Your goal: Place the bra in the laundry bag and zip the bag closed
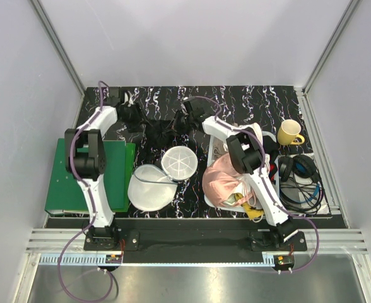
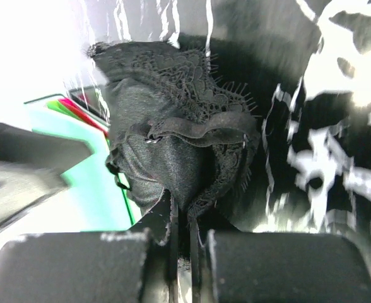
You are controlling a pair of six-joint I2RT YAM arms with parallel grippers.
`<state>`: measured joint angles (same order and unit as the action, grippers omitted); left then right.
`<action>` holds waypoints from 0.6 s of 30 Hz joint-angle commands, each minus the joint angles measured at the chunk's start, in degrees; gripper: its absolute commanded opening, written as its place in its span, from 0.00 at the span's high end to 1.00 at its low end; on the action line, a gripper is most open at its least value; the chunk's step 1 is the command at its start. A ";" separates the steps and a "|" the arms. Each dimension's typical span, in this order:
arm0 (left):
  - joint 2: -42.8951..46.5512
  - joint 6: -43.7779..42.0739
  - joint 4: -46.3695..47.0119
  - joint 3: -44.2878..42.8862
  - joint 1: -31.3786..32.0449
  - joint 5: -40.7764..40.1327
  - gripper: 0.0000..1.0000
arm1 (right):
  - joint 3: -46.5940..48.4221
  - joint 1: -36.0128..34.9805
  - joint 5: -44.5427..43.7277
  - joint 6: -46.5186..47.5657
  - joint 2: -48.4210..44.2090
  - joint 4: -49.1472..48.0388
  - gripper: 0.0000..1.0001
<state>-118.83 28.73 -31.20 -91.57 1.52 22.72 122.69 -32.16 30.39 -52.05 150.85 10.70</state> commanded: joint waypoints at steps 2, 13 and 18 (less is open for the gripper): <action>15.01 0.18 -2.37 6.11 -0.20 -1.54 0.43 | -1.40 0.52 -1.83 8.27 -11.52 5.55 1.00; 34.62 -0.52 -10.37 20.64 0.85 -1.45 0.37 | -5.01 0.52 -3.24 15.93 -22.96 11.36 1.00; 40.15 -1.48 -10.99 21.17 3.40 2.94 0.32 | -5.80 0.43 -2.36 15.67 -27.35 13.73 1.00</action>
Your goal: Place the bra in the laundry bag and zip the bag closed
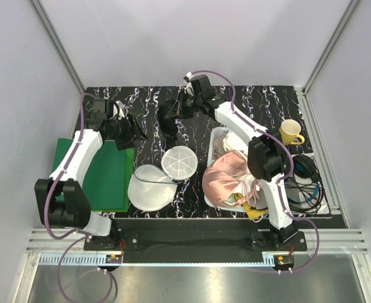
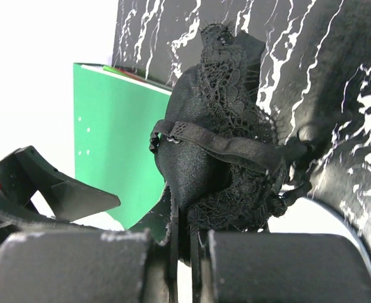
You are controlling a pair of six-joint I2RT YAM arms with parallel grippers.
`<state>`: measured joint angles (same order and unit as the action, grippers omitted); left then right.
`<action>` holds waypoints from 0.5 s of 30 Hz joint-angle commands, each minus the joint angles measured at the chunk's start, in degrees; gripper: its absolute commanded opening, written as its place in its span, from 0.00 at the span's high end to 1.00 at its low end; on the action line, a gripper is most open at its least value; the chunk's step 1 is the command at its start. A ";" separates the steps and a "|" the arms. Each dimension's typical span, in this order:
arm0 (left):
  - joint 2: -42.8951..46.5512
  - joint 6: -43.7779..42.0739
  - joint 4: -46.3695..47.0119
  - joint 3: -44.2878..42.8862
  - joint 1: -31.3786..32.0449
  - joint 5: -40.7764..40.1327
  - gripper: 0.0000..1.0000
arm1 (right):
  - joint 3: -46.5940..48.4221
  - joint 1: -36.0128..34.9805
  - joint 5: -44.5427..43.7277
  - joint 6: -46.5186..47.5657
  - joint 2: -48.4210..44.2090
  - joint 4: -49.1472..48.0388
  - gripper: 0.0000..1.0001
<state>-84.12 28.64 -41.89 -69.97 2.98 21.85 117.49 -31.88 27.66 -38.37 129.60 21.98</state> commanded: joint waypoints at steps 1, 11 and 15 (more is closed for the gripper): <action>6.15 -1.75 -0.04 -0.69 2.46 4.25 0.30 | -0.42 0.24 0.64 2.07 -6.72 2.89 1.00; 15.64 -6.23 7.86 -2.46 21.17 -18.82 0.18 | 0.99 1.03 -0.94 -16.00 -14.88 20.47 1.00; 20.30 -7.20 14.63 1.77 29.78 -29.03 0.07 | -3.92 1.03 -4.88 -26.21 -21.13 20.83 1.00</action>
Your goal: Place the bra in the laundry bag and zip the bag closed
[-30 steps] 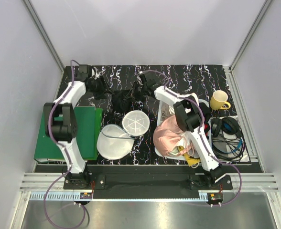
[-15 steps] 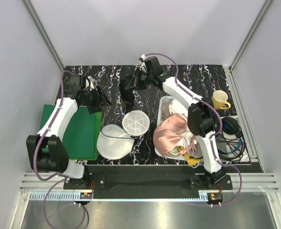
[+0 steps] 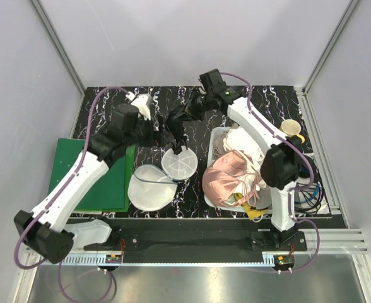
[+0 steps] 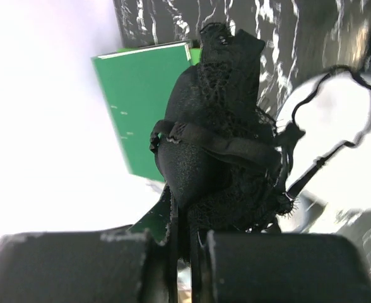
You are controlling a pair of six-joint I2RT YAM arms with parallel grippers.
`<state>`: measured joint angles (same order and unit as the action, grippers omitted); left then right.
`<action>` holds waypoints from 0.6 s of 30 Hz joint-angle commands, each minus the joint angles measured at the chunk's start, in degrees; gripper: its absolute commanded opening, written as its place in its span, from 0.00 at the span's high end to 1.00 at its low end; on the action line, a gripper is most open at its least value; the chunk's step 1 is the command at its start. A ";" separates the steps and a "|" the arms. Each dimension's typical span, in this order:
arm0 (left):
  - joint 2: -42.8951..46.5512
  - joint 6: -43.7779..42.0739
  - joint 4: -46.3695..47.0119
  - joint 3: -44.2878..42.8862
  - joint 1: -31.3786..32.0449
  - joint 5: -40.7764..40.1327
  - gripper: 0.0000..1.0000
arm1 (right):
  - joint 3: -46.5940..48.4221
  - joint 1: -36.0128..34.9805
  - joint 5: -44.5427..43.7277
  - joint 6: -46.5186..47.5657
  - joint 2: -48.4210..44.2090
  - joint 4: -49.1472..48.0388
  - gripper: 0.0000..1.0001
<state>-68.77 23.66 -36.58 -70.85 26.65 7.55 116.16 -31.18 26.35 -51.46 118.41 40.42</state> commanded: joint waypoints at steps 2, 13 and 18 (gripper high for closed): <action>5.05 -2.74 11.35 3.52 10.33 -20.44 0.06 | -6.54 0.07 -5.77 -18.73 -14.06 1.07 1.00; -4.26 -4.33 12.33 -3.93 22.56 -34.71 0.06 | -19.29 -1.08 -7.80 -32.91 -24.63 -4.48 1.00; -5.58 -3.18 11.97 -5.18 23.36 -35.85 0.08 | -22.02 -1.87 -8.51 -34.49 -27.44 -4.65 1.00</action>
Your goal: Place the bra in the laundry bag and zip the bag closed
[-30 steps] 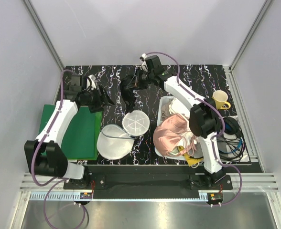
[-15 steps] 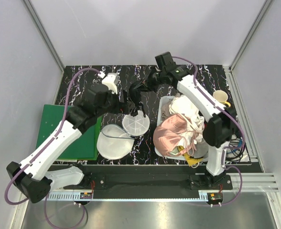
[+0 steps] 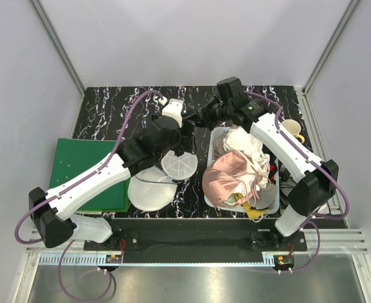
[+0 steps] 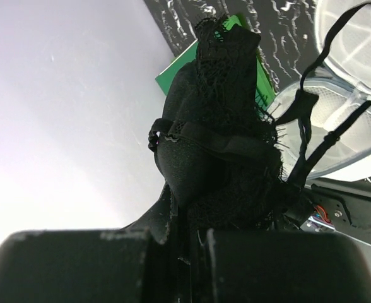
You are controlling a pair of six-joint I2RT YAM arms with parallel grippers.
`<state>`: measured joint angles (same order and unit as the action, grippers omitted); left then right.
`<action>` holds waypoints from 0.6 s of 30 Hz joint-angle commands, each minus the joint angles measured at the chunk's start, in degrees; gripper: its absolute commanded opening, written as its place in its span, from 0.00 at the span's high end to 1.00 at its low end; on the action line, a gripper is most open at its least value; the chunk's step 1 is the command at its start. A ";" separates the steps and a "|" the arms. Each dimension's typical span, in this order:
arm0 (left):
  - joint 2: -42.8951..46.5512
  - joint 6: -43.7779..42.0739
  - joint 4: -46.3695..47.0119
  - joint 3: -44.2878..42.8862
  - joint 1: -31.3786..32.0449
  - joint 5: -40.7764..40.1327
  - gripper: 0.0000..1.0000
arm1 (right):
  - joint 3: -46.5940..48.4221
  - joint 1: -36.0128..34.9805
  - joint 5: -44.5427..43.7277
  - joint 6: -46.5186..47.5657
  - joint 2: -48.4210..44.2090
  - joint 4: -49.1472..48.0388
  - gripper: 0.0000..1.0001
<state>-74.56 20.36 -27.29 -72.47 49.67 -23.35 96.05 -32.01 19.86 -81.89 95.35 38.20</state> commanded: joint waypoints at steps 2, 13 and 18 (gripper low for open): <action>-0.14 0.47 1.98 -3.91 0.51 -5.73 0.09 | -3.41 -1.47 -1.58 -5.38 -5.43 -2.86 1.00; -1.55 0.56 -0.40 -5.49 0.52 -3.37 0.55 | -7.45 -3.14 -0.17 -12.68 -10.97 -6.03 1.00; -2.34 -0.41 -0.92 -7.25 0.52 -1.26 0.74 | -9.12 -3.15 0.53 -15.40 -12.82 -7.34 1.00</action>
<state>-76.01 21.02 -27.77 -76.55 50.78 -24.36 87.33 -34.35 18.46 -93.95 87.24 33.34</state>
